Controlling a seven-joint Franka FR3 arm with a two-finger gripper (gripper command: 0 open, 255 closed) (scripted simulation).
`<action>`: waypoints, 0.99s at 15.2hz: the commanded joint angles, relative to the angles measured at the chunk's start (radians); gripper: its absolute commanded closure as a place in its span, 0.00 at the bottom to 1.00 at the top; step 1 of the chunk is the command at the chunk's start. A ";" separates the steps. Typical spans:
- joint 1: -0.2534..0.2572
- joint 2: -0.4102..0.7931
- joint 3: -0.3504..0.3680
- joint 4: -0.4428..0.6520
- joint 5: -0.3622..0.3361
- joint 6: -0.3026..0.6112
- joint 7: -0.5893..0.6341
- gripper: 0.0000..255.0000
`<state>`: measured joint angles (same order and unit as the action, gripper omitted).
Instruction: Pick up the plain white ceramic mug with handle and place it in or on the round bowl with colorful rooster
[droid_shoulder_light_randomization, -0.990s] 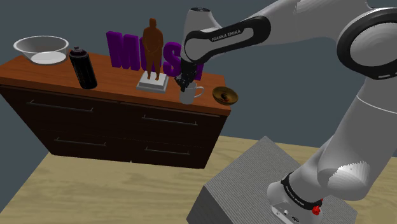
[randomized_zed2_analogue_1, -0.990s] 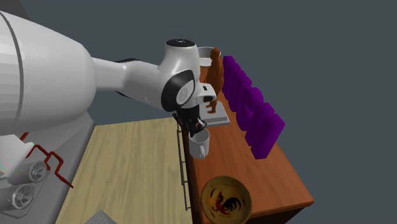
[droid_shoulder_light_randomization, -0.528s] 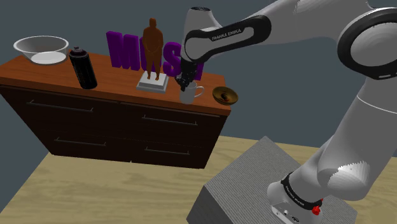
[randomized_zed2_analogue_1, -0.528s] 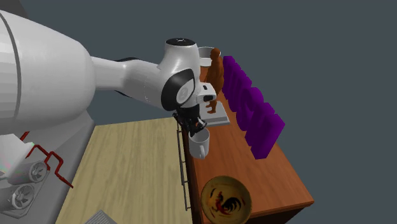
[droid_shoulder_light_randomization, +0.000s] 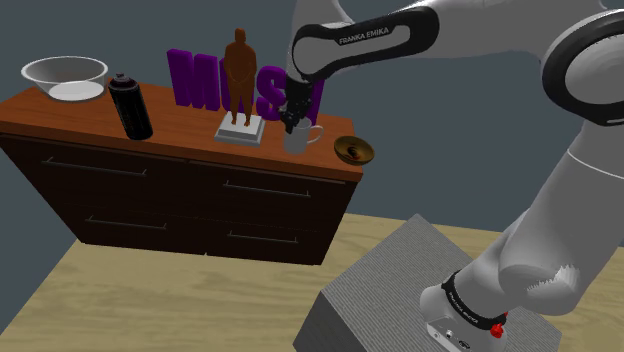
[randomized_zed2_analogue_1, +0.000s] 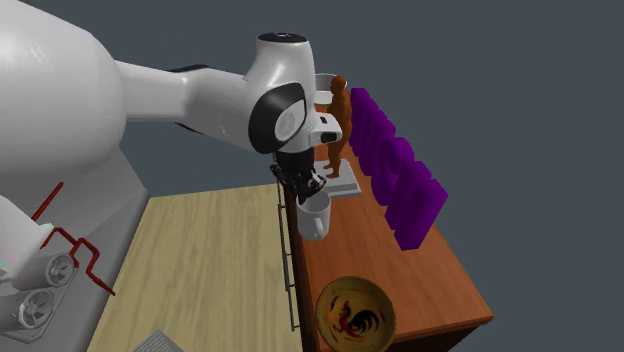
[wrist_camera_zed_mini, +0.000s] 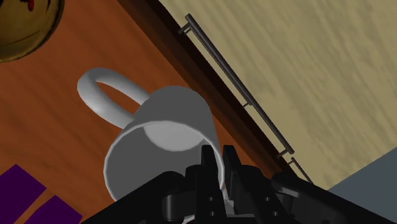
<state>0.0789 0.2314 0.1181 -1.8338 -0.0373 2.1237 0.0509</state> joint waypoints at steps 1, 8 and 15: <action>0.001 -0.012 0.001 0.016 0.002 -0.029 0.000 1.00; 0.000 -0.037 0.002 0.079 0.006 -0.116 -0.003 1.00; -0.012 -0.077 -0.004 0.113 0.014 -0.189 -0.024 1.00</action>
<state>0.0731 0.1661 0.1178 -1.7156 -0.0257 1.9408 0.0364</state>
